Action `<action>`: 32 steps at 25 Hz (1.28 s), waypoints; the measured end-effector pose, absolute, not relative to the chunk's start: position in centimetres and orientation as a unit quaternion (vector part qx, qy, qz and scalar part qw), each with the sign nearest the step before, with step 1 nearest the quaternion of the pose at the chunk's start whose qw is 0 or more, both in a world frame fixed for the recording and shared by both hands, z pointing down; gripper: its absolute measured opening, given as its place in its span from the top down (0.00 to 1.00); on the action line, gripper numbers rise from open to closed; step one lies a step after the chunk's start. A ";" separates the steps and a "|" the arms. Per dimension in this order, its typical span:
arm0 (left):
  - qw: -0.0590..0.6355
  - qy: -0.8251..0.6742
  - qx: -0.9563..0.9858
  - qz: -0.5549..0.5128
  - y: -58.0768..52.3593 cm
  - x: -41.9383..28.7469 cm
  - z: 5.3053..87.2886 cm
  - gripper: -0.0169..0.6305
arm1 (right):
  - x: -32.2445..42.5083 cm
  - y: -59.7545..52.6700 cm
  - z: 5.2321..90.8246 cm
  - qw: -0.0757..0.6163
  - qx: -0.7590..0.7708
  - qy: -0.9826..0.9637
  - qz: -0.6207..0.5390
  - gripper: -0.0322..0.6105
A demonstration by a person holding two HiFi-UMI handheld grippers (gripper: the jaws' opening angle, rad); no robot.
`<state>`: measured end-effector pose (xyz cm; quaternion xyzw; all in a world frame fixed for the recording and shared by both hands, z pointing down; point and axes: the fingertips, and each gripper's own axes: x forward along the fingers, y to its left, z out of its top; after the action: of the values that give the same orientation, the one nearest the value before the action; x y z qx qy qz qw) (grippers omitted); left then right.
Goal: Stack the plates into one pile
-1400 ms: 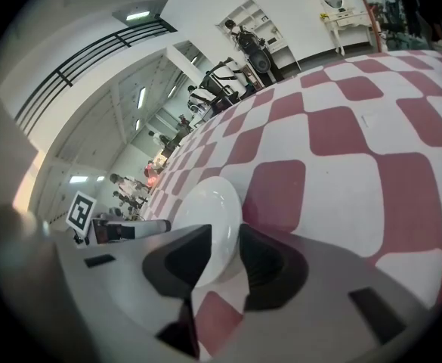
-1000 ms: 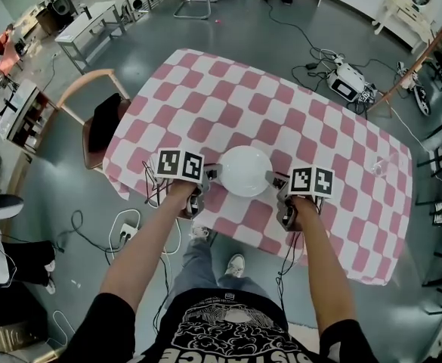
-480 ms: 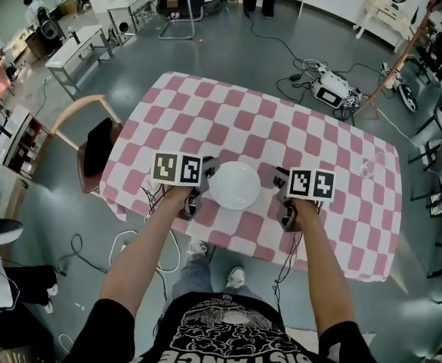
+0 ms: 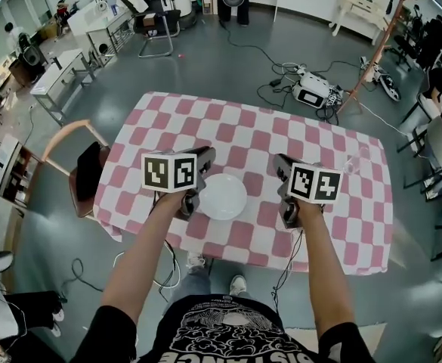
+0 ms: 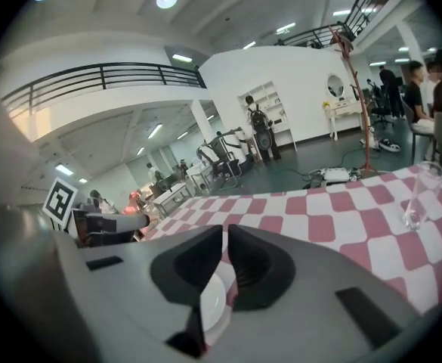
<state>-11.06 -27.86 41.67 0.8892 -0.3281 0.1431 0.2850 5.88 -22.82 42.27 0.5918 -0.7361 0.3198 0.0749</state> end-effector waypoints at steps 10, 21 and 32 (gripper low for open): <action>0.137 -0.327 0.924 0.141 -29.2 -8.1 35.4 0.96 | 8.6 -22.6 35.0 0.066 0.651 -0.730 0.196 0.94; 0.036 -0.324 0.938 0.120 -30.5 -6.9 32.7 0.96 | 10.3 -21.6 30.8 0.050 0.694 -0.711 0.098 0.94; 0.016 -0.318 0.939 0.127 -31.6 -7.7 33.3 0.96 | 10.6 -21.6 30.9 0.051 0.714 -0.693 0.086 0.94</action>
<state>-7.71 -31.58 33.28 0.9394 -0.3179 0.1271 0.0157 10.55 -21.63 30.91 0.7135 -0.6934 0.0861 0.0515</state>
